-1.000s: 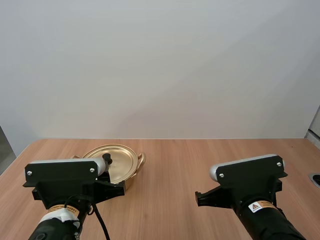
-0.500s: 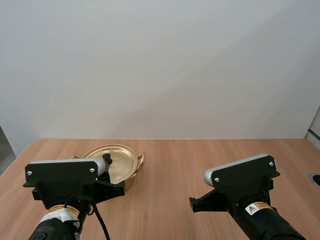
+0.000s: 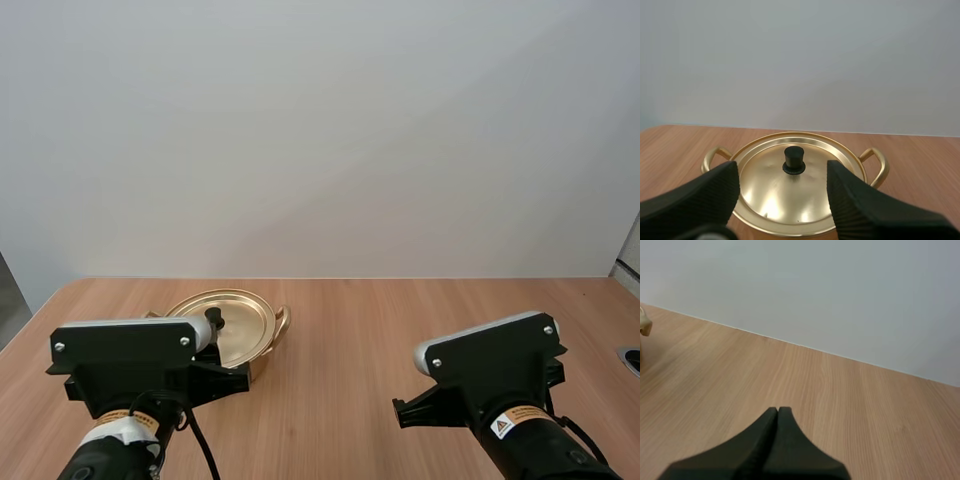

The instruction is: Open the pot, put the car inside, and close it

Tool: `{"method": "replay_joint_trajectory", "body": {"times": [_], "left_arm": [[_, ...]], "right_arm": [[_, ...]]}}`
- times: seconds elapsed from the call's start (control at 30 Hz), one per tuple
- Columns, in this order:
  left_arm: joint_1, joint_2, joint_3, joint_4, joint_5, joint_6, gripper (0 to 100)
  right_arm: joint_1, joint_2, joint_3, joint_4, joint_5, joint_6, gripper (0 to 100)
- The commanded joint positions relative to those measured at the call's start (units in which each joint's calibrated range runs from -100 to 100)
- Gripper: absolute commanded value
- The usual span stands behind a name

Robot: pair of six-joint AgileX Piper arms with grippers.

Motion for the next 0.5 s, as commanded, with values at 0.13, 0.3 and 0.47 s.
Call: {"method": "replay_joint_trajectory", "body": {"times": [0.13,0.3,0.47], "left_arm": [[0.01,0.00,0.00,0.07,-0.06,0.00,85],[0.01,0.00,0.00,0.07,-0.06,0.00,85],[0.01,0.00,0.00,0.07,-0.06,0.00,85]], "right_arm": [[0.01,0.00,0.00,-0.82,-0.09,8.95,0],[0.01,0.00,0.00,0.11,-0.09,8.96,0],[0.01,0.00,0.00,0.02,-0.09,8.96,0]]}}
